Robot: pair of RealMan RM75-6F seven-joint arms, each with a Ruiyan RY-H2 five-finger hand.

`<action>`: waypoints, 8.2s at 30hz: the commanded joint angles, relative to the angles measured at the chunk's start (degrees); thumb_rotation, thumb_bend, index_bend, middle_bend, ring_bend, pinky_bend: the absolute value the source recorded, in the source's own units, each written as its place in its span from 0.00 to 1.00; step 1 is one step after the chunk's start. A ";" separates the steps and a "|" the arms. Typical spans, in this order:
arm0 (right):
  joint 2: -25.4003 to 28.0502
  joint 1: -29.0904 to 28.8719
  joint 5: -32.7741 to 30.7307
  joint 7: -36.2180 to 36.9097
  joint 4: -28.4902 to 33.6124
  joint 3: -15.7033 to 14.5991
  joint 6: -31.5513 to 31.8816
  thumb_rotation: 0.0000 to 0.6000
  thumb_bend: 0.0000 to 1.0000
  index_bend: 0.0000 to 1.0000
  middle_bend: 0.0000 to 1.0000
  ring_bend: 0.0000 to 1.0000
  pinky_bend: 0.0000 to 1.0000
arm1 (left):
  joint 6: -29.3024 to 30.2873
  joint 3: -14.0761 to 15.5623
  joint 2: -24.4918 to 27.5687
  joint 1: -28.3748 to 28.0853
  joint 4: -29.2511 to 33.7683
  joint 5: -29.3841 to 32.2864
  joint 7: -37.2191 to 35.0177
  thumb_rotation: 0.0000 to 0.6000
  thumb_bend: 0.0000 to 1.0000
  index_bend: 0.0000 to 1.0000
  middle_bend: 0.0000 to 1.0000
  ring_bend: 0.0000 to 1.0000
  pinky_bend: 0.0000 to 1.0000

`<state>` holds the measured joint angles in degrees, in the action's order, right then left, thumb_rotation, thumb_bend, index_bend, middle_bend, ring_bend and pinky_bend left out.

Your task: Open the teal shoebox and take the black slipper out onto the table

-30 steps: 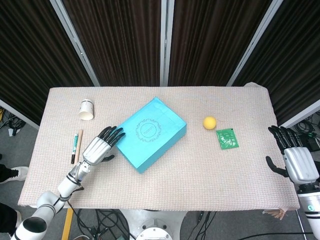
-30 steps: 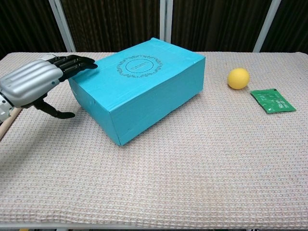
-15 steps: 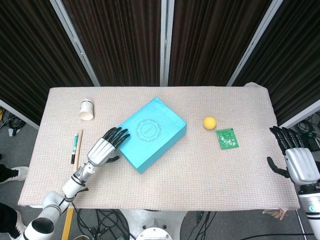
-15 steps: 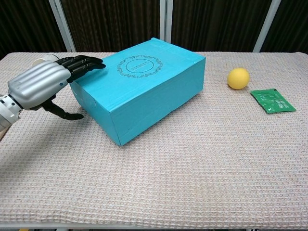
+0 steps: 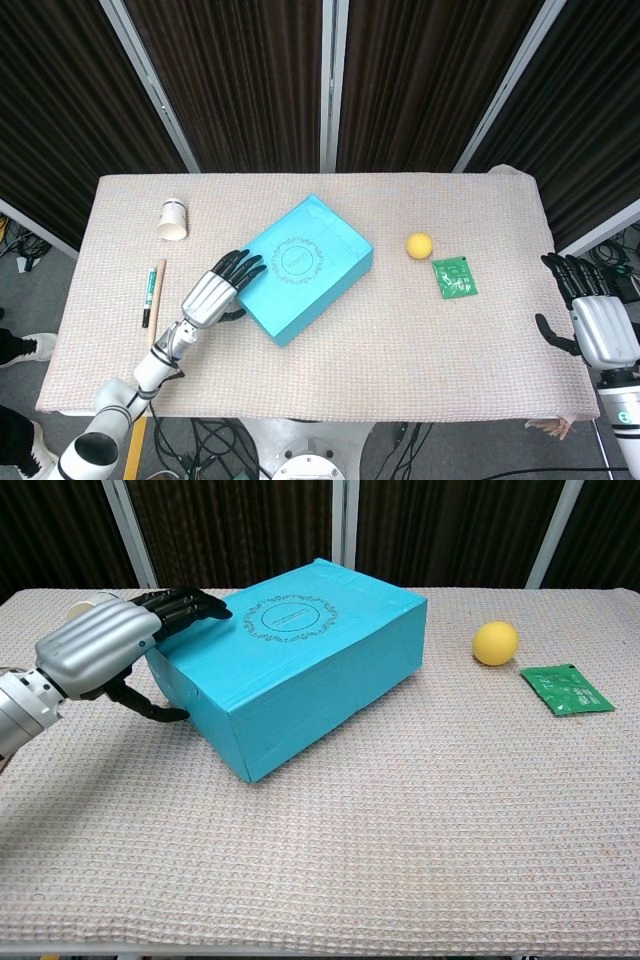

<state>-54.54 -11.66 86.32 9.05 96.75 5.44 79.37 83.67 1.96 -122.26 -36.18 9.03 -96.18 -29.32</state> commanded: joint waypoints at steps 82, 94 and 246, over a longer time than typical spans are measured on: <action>0.41 0.94 2.28 1.45 -0.35 -0.60 1.72 1.00 0.25 0.00 0.05 0.00 0.06 | -25.53 -18.15 33.88 3.94 54.69 32.29 -27.64 0.82 0.48 0.14 0.08 0.00 0.13; 1.16 -0.15 2.81 0.49 0.39 -0.09 0.99 1.00 0.25 0.00 0.05 0.00 0.06 | -26.65 -15.62 39.04 -2.45 63.66 20.48 -6.36 1.00 0.37 0.18 0.12 0.00 0.16; 1.75 1.38 2.73 3.08 -1.22 -0.45 2.96 1.00 0.25 0.00 0.05 0.00 0.06 | -23.33 -8.00 24.23 -19.69 76.49 10.19 23.18 1.00 0.47 0.47 0.55 0.57 0.68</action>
<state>-52.78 -10.27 89.05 12.13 95.53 4.99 82.34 62.41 -7.11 -96.66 -55.29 85.81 -86.80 -7.40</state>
